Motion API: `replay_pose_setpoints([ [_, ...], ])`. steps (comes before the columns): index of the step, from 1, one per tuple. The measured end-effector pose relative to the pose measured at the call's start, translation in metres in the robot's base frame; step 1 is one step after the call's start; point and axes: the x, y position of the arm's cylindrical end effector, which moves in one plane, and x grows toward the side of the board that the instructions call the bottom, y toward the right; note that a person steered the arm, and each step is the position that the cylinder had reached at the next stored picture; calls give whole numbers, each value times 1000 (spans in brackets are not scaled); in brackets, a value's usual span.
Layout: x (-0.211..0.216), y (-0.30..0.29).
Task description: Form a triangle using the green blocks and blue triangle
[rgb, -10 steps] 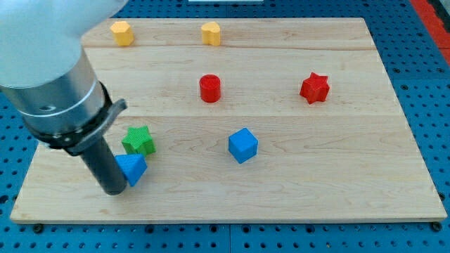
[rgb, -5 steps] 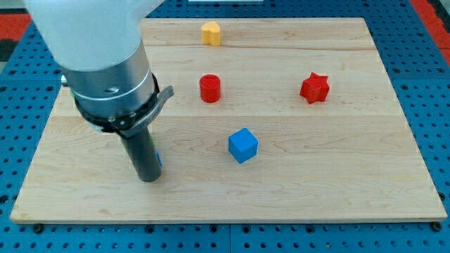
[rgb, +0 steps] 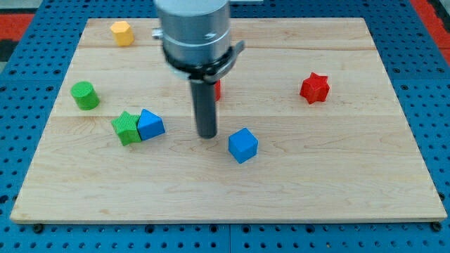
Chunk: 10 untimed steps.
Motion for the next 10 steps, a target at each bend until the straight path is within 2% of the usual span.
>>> replay_pose_setpoints([
  [1, -6, -19],
  [2, 10, -58],
  [4, 14, -159],
  [5, 15, -183],
  [7, 26, -169],
  [8, 33, -207],
  [9, 58, -219],
  [10, 45, -229],
])
